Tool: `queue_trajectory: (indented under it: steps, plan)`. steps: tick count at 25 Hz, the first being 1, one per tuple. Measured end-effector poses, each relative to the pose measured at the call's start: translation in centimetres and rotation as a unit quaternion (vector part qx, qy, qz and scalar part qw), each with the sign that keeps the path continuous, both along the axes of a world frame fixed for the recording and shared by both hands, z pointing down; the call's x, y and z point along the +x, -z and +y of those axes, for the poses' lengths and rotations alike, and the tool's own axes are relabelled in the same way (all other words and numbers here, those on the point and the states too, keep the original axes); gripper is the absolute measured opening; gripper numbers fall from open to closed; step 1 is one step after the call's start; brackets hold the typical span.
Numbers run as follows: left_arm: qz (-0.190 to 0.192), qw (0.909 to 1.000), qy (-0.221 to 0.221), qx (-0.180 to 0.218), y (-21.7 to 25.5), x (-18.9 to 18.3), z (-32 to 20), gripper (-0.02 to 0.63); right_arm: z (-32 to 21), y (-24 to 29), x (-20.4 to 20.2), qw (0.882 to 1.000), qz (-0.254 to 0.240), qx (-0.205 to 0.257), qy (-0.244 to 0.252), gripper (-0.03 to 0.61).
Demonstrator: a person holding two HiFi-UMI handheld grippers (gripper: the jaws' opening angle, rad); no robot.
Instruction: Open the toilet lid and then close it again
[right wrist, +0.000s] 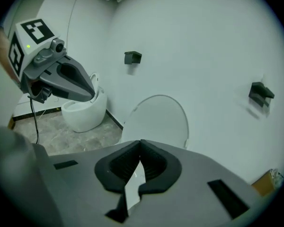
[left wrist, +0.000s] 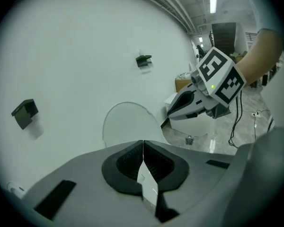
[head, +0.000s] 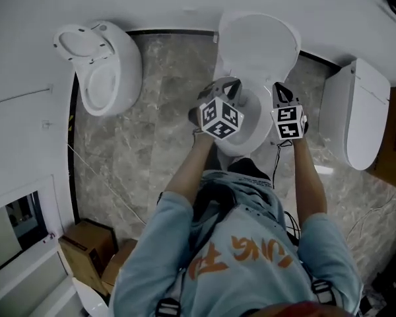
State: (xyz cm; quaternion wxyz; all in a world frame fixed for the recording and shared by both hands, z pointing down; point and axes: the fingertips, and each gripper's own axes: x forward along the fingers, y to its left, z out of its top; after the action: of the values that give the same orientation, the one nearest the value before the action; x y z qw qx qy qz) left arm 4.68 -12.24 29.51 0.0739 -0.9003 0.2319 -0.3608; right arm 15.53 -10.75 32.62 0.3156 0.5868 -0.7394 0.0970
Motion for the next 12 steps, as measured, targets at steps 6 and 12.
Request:
queue_trajectory:
  steps: [6, 12]
  plan:
    - [0.012, 0.9994, -0.031, 0.015, 1.7, 2.5, -8.2, 0.028, -8.4, 3.9, 1.9, 0.998, 0.024, 0.04, -0.033, 0.014]
    - [-0.013, 0.9949, -0.093, 0.037, 2.4, 6.0, -16.2, 0.029, -15.8, 5.3, 3.7, 0.997, 0.06, 0.034, -0.04, 0.037]
